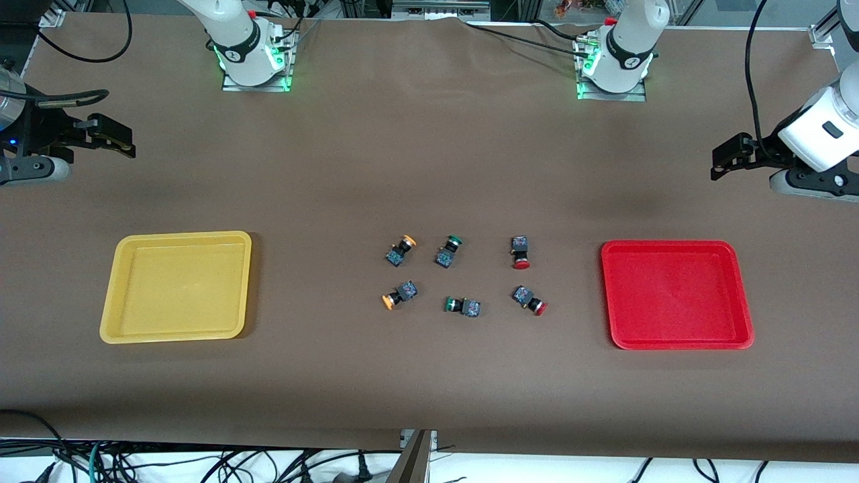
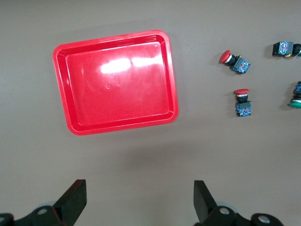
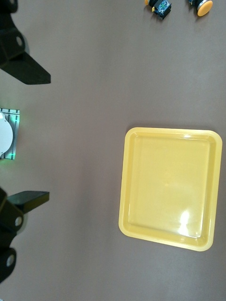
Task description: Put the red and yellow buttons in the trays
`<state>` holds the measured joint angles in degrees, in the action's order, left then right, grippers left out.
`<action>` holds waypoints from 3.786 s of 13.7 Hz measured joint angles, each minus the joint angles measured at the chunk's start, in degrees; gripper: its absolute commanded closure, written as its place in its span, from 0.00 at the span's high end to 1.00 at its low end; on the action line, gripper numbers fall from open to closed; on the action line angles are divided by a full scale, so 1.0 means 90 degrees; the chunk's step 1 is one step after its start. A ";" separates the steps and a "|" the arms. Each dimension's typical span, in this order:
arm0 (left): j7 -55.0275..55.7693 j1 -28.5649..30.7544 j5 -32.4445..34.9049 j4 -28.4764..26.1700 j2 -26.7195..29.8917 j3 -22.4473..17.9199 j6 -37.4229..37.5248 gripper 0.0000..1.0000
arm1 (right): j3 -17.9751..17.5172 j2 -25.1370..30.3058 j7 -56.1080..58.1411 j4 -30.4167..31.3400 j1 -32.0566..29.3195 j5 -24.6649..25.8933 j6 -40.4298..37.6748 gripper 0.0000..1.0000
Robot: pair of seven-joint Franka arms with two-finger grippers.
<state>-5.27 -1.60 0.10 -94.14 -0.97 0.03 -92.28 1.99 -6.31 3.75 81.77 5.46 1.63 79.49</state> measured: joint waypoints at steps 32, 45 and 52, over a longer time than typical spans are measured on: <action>0.0000 0.0001 0.0000 0.0003 -0.0020 0.0000 -0.0005 1.00 | -0.0019 -0.0326 0.0000 -0.0024 -0.0002 0.0002 0.0488 1.00; 0.0999 -0.0574 -0.0211 0.0031 -0.0561 0.0076 -0.0521 1.00 | -0.0119 -0.2038 -0.2663 -0.0009 0.0880 -0.0246 0.2285 1.00; 0.3327 -0.1925 -0.0211 0.0010 -0.1498 0.0178 -0.1666 1.00 | -0.0143 -0.3669 -0.6599 -0.0011 0.2358 -0.0321 0.4659 1.00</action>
<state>24.67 -18.92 -1.80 -94.05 -14.45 1.63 -107.27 0.70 -39.34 -55.64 81.67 26.69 -1.26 121.42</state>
